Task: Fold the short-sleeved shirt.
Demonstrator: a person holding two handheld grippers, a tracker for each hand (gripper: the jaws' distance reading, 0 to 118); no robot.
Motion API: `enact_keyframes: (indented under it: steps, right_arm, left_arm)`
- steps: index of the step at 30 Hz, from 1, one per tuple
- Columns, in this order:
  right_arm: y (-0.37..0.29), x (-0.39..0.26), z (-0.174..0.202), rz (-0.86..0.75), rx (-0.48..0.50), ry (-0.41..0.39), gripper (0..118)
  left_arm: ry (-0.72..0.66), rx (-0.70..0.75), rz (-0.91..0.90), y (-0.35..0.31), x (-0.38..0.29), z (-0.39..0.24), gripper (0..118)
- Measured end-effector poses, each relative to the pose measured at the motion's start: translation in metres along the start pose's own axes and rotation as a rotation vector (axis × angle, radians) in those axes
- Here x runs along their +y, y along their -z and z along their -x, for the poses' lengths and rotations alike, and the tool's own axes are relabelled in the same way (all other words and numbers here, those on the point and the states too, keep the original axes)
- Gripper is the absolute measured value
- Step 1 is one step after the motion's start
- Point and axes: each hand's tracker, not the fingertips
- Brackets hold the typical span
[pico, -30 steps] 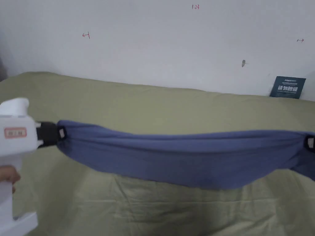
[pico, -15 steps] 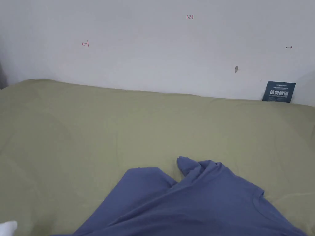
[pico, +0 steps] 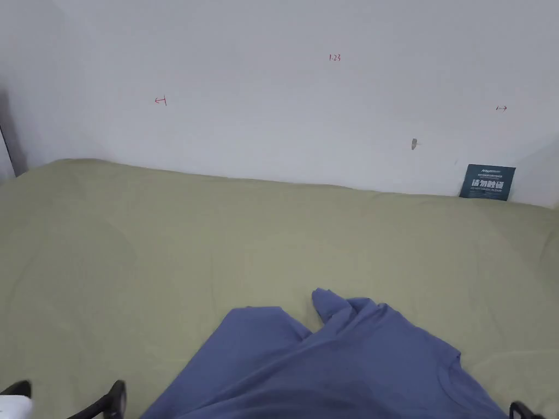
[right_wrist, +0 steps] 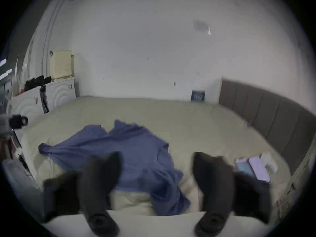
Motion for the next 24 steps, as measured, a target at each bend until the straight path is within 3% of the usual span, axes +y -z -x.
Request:
enact_keyframes:
  steps: [2,4,6,9,11,13,14,16,18,22,24]
  right_arm:
    - [-0.010,-0.005,0.022,-0.058,-0.027,-0.048,7]
    - [-0.020,-0.004,0.040,-0.139,-0.026,-0.053,0]
    - [-0.035,-0.011,0.054,-0.170,0.044,-0.045,0]
    - [-0.045,-0.016,0.071,-0.168,0.069,-0.055,0]
    - [-0.041,-0.017,0.075,-0.149,0.111,-0.050,0]
    - [-0.039,-0.021,0.079,-0.131,0.124,-0.070,0]
    - [-0.036,-0.022,0.078,-0.124,0.125,-0.075,0]
    - [-0.027,-0.022,0.075,-0.091,0.152,-0.068,0]
    - [-0.027,-0.023,0.074,-0.079,0.160,-0.051,0]
    - [-0.018,-0.026,0.067,-0.048,0.155,-0.009,0]
    - [-0.009,-0.026,0.062,-0.023,0.151,0.004,0]
  left_arm:
    - [0.025,-0.024,-0.043,-0.011,0.009,-0.020,76]
    - [0.055,-0.018,-0.063,-0.019,0.003,-0.026,1]
    - [0.079,0.008,-0.092,-0.027,-0.001,-0.025,0]
    - [0.048,-0.035,0.006,-0.023,-0.015,-0.012,0]
    - [0.019,-0.037,0.088,-0.012,-0.022,-0.003,10]
    - [-0.046,-0.077,0.283,0.014,-0.025,0.018,79]
    - [-0.078,-0.083,0.413,0.029,-0.027,0.026,103]
    - [-0.204,-0.105,0.750,0.074,-0.035,0.041,108]
    - [-0.264,-0.061,0.914,0.104,-0.053,0.051,108]
    - [-0.061,0.035,0.933,0.138,-0.081,0.041,108]
    - [-0.058,0.019,0.900,0.139,-0.080,0.037,107]
